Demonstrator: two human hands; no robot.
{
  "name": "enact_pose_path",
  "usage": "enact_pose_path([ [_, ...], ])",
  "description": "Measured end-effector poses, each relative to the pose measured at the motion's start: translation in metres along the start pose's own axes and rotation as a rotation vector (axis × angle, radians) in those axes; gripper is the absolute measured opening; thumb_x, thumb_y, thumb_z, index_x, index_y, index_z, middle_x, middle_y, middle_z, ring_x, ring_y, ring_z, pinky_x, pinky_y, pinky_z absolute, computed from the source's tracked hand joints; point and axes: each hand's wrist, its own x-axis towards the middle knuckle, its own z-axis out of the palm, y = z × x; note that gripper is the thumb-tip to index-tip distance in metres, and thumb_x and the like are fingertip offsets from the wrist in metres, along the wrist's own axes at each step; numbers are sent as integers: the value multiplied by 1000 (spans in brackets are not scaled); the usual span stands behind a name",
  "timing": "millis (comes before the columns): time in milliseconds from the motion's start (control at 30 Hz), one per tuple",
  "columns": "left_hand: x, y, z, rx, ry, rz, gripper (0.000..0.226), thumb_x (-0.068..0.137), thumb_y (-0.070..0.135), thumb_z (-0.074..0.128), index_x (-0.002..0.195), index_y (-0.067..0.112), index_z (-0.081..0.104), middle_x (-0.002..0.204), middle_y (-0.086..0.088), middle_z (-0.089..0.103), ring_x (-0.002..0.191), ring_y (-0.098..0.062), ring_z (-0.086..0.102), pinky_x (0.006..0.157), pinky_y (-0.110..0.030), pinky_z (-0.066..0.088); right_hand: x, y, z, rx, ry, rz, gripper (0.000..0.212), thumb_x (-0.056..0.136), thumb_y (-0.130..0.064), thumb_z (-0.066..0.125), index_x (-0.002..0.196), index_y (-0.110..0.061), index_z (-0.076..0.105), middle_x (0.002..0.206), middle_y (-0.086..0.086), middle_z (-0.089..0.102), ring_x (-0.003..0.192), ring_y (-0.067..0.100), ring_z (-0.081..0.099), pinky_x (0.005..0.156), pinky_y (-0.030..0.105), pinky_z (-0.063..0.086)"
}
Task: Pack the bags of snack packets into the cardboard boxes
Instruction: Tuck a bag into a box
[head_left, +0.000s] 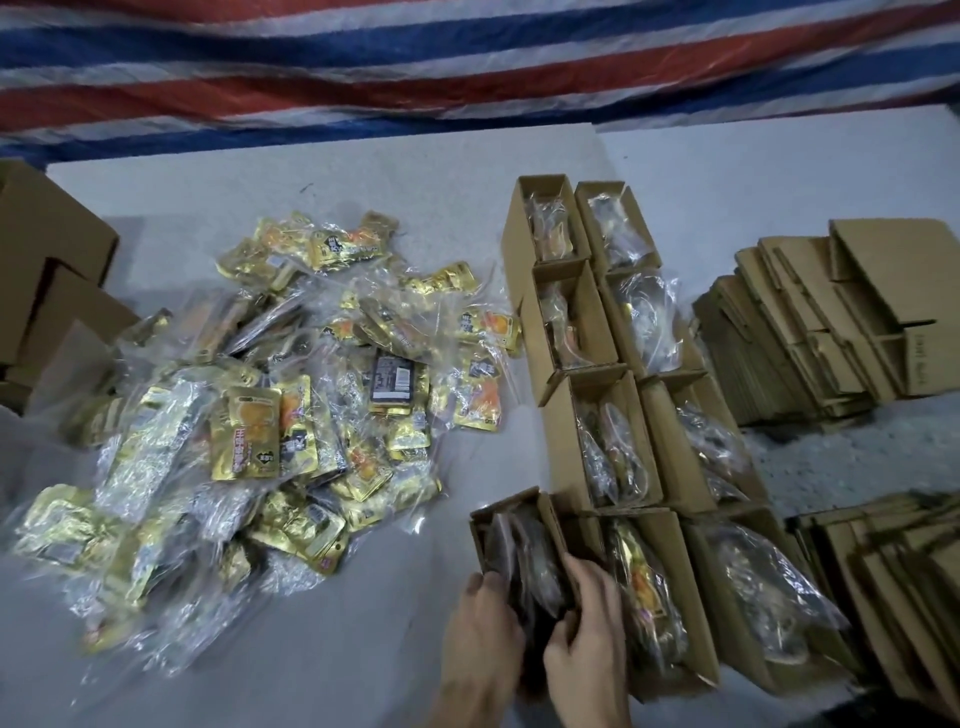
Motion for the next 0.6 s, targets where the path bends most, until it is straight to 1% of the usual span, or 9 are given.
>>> enact_pose_path([
  [33,-5,2,5,-16,-22,8,5,91,23,49,94,21,52,109,-3,59,101,-26,62,80,-33,45,-4,3,0,-27,29,-35,74,66,26,54,126,-16,64,130,-6,50,126,15,47,106,7,25],
  [67,-8,5,10,-38,-42,26,14,92,22,50,103,18,56,115,-5,59,105,-26,61,83,-31,44,-7,6,1,-50,47,-82,76,62,29,53,124,-13,66,132,-3,51,125,14,46,106,3,24],
  [133,-13,10,14,-72,-89,55,28,92,24,53,117,12,59,121,-7,59,111,-28,60,88,-32,43,-10,12,1,-77,66,-164,80,57,34,48,121,-10,69,136,3,52,127,13,44,108,3,22],
  [233,-15,21,14,-121,-86,96,30,92,17,48,119,14,59,124,-7,58,113,-28,59,91,-34,44,-5,21,-4,-52,60,-135,76,59,36,46,117,-8,70,132,2,55,122,5,46,105,-1,22],
  [300,-17,23,11,-153,-78,140,27,96,18,45,121,18,58,124,-6,57,111,-27,59,89,-35,45,-4,20,-7,-33,43,-106,68,65,32,47,115,-7,72,126,0,58,118,10,53,102,-1,25],
  [400,-23,14,10,-244,-118,226,35,101,33,46,135,29,47,129,-2,54,115,-24,57,93,-32,47,-8,19,-6,-33,41,-45,58,73,24,52,115,-10,71,121,3,60,114,24,57,101,11,32],
  [500,-31,-5,1,-273,-118,310,50,101,46,42,148,37,31,143,3,46,126,-24,52,104,-32,41,-11,8,-2,-40,126,-10,54,74,19,57,111,-17,71,119,5,60,112,27,57,98,31,39],
  [533,-34,-12,-5,-257,-108,331,49,100,48,40,147,37,31,142,5,46,126,-23,51,104,-32,40,-15,3,-2,-50,153,-43,52,74,18,60,109,-18,72,117,6,61,111,29,57,96,35,41],
  [600,-40,-29,-5,-199,-10,355,41,101,49,35,140,36,42,135,8,51,122,-20,53,101,-31,40,-22,-3,4,-112,192,-146,45,71,11,73,105,-18,75,113,8,64,106,30,60,90,34,43],
])
